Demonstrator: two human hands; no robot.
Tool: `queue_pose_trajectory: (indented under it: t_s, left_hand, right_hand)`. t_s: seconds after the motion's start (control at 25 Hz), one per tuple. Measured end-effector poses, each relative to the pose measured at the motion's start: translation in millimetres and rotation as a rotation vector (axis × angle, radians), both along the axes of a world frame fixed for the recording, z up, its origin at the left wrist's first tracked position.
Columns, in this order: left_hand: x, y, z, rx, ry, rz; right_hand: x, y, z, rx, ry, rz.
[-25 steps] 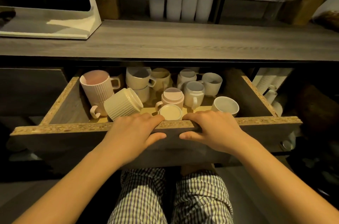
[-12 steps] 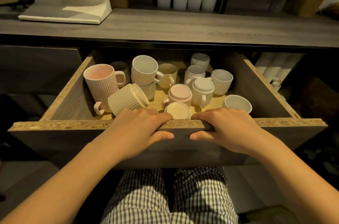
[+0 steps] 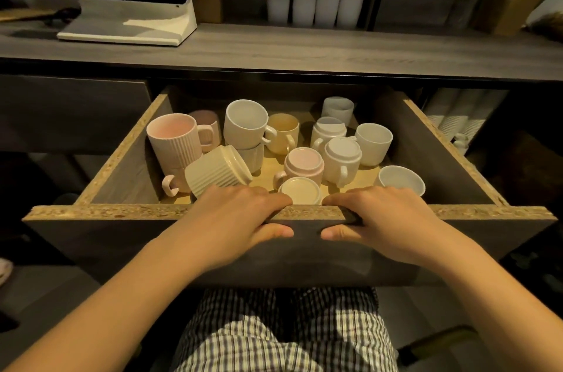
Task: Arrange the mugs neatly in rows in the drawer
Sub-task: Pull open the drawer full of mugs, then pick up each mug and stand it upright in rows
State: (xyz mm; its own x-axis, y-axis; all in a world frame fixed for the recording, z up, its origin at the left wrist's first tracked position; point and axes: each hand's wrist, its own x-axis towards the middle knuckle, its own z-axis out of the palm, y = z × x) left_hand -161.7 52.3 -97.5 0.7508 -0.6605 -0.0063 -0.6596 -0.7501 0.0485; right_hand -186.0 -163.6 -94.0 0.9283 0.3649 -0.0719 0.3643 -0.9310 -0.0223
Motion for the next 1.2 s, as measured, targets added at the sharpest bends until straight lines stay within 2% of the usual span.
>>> queue_pose_trajectory:
  t_s: [0.12, 0.24, 0.44, 0.72, 0.92, 1.2]
  left_hand:
    - [6.2, 0.6, 6.0, -0.008, 0.107, 0.003]
    - [16.3, 0.3, 18.0, -0.057, 0.222, -0.002]
    - [48.6, 7.0, 38.1, -0.065, 0.164, 0.017]
    - [113.8, 26.8, 56.5, -0.003, 0.091, 0.079]
    - [162.4, 37.1, 56.4, 0.038, 0.073, 0.115]
    - [203.5, 40.2, 49.2, 0.074, 0.033, 0.151]
  right_hand:
    - [6.4, -2.1, 7.7, 0.069, 0.159, -0.027]
    - [18.2, -0.7, 24.7, 0.256, 0.294, -0.053]
    - [59.6, 13.5, 40.7, 0.288, 0.226, -0.072]
    - [138.3, 27.9, 45.5, 0.213, 0.196, -0.030]
    - [183.5, 38.8, 45.3, 0.122, 0.188, -0.013]
    - [227.1, 59.8, 34.2, 0.094, 0.148, 0.050]
